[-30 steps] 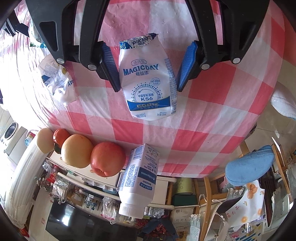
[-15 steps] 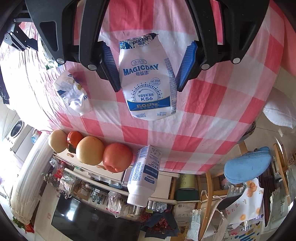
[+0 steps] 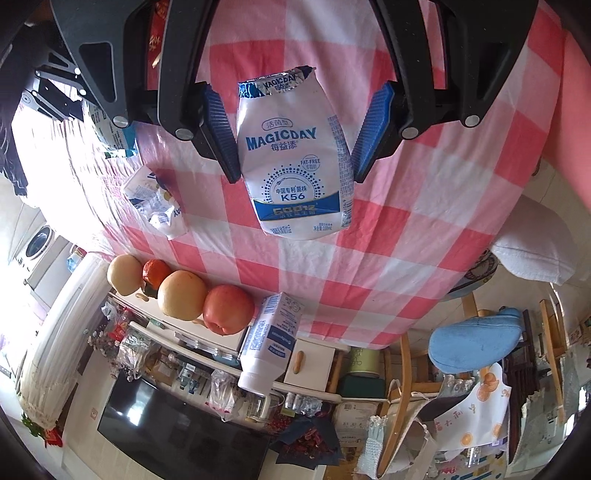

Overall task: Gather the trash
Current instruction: 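Lift the Magicday bag with the left tool while the right tool lifts the snack bag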

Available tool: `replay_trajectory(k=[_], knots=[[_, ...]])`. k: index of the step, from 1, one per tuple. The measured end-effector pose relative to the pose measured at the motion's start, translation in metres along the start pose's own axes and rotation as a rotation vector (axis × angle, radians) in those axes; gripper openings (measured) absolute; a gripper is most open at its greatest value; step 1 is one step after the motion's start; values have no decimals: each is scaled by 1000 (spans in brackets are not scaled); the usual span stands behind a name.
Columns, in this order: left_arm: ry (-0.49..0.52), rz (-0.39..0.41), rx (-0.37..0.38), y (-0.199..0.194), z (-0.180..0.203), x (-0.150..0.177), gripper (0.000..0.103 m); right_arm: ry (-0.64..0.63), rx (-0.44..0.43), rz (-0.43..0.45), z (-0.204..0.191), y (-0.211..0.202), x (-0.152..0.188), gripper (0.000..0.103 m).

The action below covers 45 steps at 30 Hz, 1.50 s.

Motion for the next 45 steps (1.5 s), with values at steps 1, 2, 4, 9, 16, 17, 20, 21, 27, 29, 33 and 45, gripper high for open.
replay_trajectory(k=[1, 2, 4, 9, 16, 17, 20, 21, 27, 29, 33, 45], knots=[[1, 2, -4, -2, -1, 1, 62, 1, -3, 3, 0, -1, 0, 35], [2, 4, -7, -6, -2, 3, 62, 1, -3, 8, 0, -2, 1, 35], [0, 10, -12, -14, -4, 6, 62, 2, -6, 17, -1, -4, 1, 34], [1, 29, -24, -32, -8, 11, 62, -6, -7, 45, -5, -14, 1, 34], [4, 51, -62, -56, -17, 18, 62, 4, -17, 75, -10, -30, -2, 34], [5, 55, -70, -59, -19, 17, 62, 2, -17, 79, -11, -32, -2, 34], [4, 65, -94, -66, -26, 16, 62, -3, -21, 86, -18, -39, -2, 34], [-1, 69, -101, -69, -30, 16, 62, -3, -24, 87, -20, -40, -2, 34], [-24, 110, -132, -88, -48, 15, 62, -42, -37, 104, -49, -52, -4, 34], [-33, 123, -143, -93, -54, 14, 62, -56, -44, 109, -59, -55, -5, 34], [-48, 145, -174, -104, -68, 13, 62, -77, -71, 112, -82, -59, -8, 34], [-161, 202, -250, -136, -124, 15, 62, -164, -196, 76, -180, -60, -10, 34]])
Point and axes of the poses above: each gripper's, at about its wrist camera, not at the fingertips, and y roughly the way its jaws point, z to its right, x to its underside, the point moved 3 cm from there along y, roughly the way its jaws point, and after that the axes turned 12 degrees about y, right-handed, at the moved point
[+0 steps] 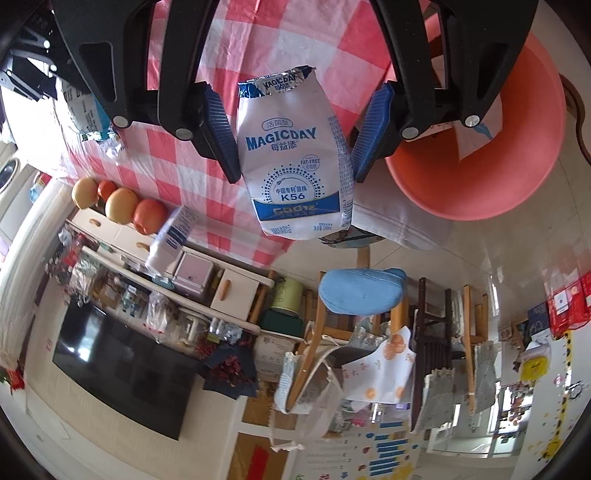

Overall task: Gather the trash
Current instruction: 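Carry both bags over the pink bucket and open both tools to drop them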

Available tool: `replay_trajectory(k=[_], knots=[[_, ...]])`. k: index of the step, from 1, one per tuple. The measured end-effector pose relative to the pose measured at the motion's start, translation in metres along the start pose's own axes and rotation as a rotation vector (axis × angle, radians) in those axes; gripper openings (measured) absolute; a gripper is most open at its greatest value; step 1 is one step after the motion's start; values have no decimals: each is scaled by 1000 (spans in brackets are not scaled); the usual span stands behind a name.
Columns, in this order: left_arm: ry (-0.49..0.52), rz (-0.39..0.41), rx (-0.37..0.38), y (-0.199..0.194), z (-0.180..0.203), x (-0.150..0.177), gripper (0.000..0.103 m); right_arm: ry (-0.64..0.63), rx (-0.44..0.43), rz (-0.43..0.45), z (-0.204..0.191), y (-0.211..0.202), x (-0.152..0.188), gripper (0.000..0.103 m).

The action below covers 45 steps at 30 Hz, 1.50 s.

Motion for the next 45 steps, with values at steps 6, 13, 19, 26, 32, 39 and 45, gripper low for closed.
replay_trajectory(k=[6, 13, 19, 26, 32, 39, 45], knots=[[-75, -3, -34, -3, -33, 1, 62, -84, -65, -11, -61, 13, -8, 34], [-192, -29, -109, -3, -84, 7, 62, -171, -137, -29, -130, 34, -17, 34], [-266, -62, -184, -2, -126, 14, 62, -202, -196, -61, -176, 61, -20, 34], [-328, -87, -248, -2, -163, 25, 62, -220, -245, -102, -214, 90, -20, 34], [-382, -102, -289, -2, -187, 34, 63, -243, -264, -131, -231, 108, -13, 35], [-356, -103, -332, -2, -186, 31, 84, -229, -292, -146, -232, 115, -7, 64], [-260, -110, -353, 0, -165, 22, 88, -222, -200, -72, -206, 97, -9, 79]])
Point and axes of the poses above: each gripper's, at about its wrist camera, not at the fingertips, and y roughly the way its jaws point, z to its right, x to its underside, the point moved 3 cm from there along y, roughly the way its jaws point, and after that the axes turned 12 degrees about y, right-handed, at the moved point
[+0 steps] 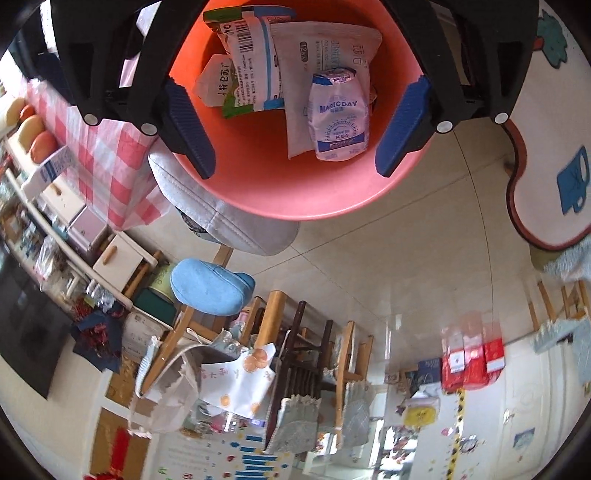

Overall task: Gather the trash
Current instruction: 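Carry both bags over the pink bucket and open both tools to drop them, then move both tools back to the table above the red packet and yogurt bottle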

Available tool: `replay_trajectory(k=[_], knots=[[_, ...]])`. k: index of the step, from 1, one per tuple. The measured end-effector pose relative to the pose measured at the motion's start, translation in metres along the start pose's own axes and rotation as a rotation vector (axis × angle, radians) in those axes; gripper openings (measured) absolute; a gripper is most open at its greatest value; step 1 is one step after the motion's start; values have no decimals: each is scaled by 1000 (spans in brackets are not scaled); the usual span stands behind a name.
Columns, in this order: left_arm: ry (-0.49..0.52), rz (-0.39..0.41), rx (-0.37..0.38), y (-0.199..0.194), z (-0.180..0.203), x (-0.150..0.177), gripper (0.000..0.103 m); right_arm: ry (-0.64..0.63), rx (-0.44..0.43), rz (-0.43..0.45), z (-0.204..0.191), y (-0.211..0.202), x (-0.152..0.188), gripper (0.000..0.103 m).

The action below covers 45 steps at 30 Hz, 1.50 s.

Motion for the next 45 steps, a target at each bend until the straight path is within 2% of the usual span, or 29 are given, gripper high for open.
replay_trajectory(k=[9, 21, 31, 40, 45], knots=[[148, 49, -10, -15, 45, -4, 92, 5, 91, 35, 32, -33, 14, 88], [218, 46, 28, -21, 73, 0, 92, 10, 160, 62, 56, -59, 27, 91], [324, 56, 71, -29, 115, 9, 92, 9, 224, 100, 78, -87, 37, 93], [354, 64, 209, -40, 147, 19, 92, 55, 267, 122, 115, -118, 52, 94], [403, 97, 267, -54, 166, 26, 92, 77, 331, 148, 141, -140, 63, 94]])
Point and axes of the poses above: each gripper's, at about its wrist camera, not at the fingertips, and y roughly the way its jaws point, z to its right, x to its underside, the point moved 3 cm from there along y, roughly the way its jaws point, and after that the axes turned 12 degrees about y, right-handed, at the moved point
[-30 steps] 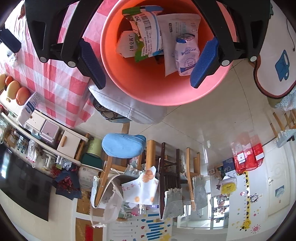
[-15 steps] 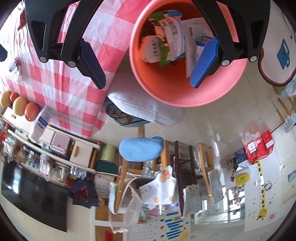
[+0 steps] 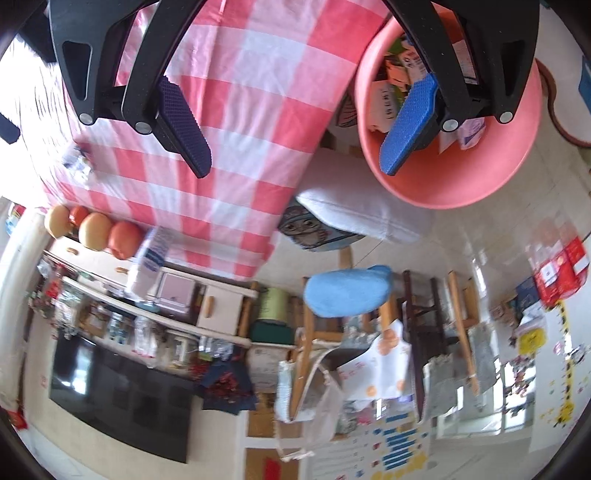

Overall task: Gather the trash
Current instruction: 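Move both tools back to the table above the red packet and yogurt bottle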

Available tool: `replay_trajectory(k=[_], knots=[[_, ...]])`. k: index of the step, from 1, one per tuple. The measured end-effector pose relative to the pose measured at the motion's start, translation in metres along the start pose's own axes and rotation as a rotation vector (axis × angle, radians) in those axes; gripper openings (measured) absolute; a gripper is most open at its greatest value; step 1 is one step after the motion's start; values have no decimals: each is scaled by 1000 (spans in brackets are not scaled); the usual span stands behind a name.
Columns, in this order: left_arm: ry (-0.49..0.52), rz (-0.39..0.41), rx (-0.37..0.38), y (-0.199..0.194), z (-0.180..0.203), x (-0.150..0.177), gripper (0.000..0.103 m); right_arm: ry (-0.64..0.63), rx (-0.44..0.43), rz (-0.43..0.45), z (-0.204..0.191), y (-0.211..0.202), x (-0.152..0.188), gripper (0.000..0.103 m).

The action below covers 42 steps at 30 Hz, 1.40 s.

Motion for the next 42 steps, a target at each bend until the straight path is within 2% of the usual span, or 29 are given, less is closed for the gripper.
replay_trajectory(k=[6, 8, 21, 26, 29, 34, 36, 42], knots=[[72, 25, 75, -29, 30, 11, 92, 43, 71, 26, 44, -17, 14, 94], [86, 57, 99, -49, 39, 16, 92, 69, 83, 25, 60, -20, 20, 94], [259, 79, 119, -162, 103, 41, 92, 199, 92, 62, 129, -46, 37, 94], [272, 87, 137, -197, 122, 41, 92, 193, 126, 68, 151, -58, 47, 94], [302, 98, 135, -208, 135, 36, 92, 200, 144, 72, 167, -62, 52, 94], [355, 114, 134, -217, 159, 31, 92, 325, 124, 61, 199, -66, 56, 94], [364, 114, 158, -217, 166, 33, 92, 368, 106, 60, 208, -67, 57, 94], [398, 92, 224, -205, 188, 38, 92, 375, 137, 67, 219, -68, 52, 94]])
Point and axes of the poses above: each gripper's, at about its wrist camera, not at the fingertips, and y roughly the way its jaws point, z to its right, x to its underside, the point moved 3 cm from there along y, roughly the way its jaws point, and after that the axes turned 12 degrees about y, right-handed, at the moved point
